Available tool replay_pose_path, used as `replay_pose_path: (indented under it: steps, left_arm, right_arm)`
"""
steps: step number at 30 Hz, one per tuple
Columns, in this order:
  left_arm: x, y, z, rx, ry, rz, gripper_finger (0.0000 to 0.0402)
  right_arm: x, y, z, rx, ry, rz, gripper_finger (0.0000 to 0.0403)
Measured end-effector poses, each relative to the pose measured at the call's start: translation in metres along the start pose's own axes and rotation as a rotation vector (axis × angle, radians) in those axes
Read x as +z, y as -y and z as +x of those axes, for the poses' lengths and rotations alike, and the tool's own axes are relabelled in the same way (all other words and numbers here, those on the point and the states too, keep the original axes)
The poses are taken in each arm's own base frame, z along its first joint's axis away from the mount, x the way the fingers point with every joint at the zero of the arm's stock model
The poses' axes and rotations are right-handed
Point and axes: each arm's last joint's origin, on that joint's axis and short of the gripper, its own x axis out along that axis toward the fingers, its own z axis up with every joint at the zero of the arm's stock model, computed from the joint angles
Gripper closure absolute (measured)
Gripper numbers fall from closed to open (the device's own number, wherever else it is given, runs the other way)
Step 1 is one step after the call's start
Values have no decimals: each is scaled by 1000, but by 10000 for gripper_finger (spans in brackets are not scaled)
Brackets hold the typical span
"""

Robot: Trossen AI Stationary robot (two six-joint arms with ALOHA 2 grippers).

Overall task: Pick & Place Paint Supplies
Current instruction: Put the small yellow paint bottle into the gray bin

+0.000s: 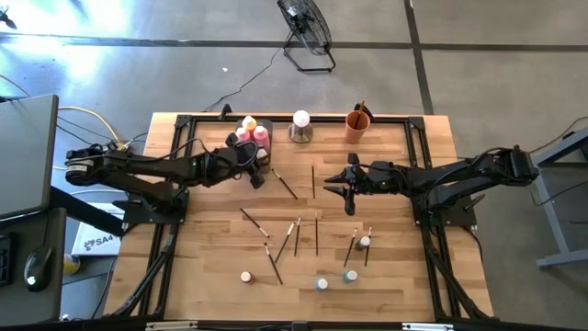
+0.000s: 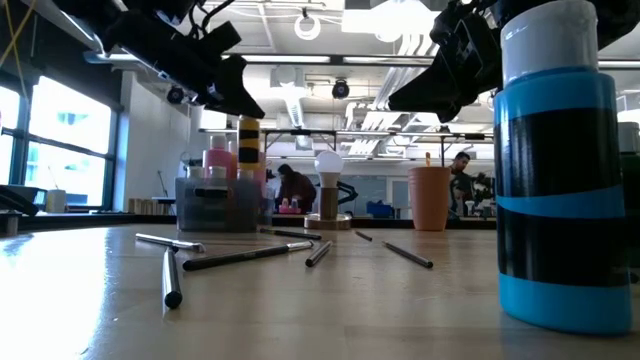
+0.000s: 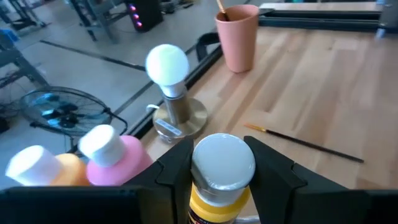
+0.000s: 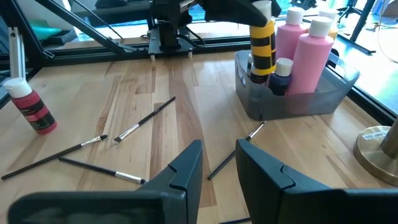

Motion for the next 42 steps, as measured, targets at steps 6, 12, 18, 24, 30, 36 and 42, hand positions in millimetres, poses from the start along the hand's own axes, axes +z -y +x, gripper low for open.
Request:
replay_pose_path:
  steps: [6, 12, 18, 24, 30, 36, 42]
  left_arm:
    - [-1, 0, 0, 12, -5, 3, 279]
    - [-9, 1, 5, 44, -36, 21, 279]
    - [-21, 4, 26, 42, -67, 18, 279]
    - [-34, -1, 41, 69, -128, -27, 279]
    - [-40, 0, 48, 52, -154, -41, 278]
    - [-41, 0, 48, 48, -160, -35, 278]
    - [-42, 0, 47, 43, -167, -30, 278]
  right_arm:
    - [0, 0, 0, 0, 1, 0, 312]
    - [1, 0, 0, 1, 5, 0, 312]
    - [1, 0, 0, 0, 6, 2, 312]
    - [0, 0, 0, 0, 5, 3, 312]
    - [0, 0, 0, 0, 5, -2, 312]
    - [0, 0, 0, 0, 4, -3, 312]
    - [0, 0, 0, 1, 4, -3, 312]
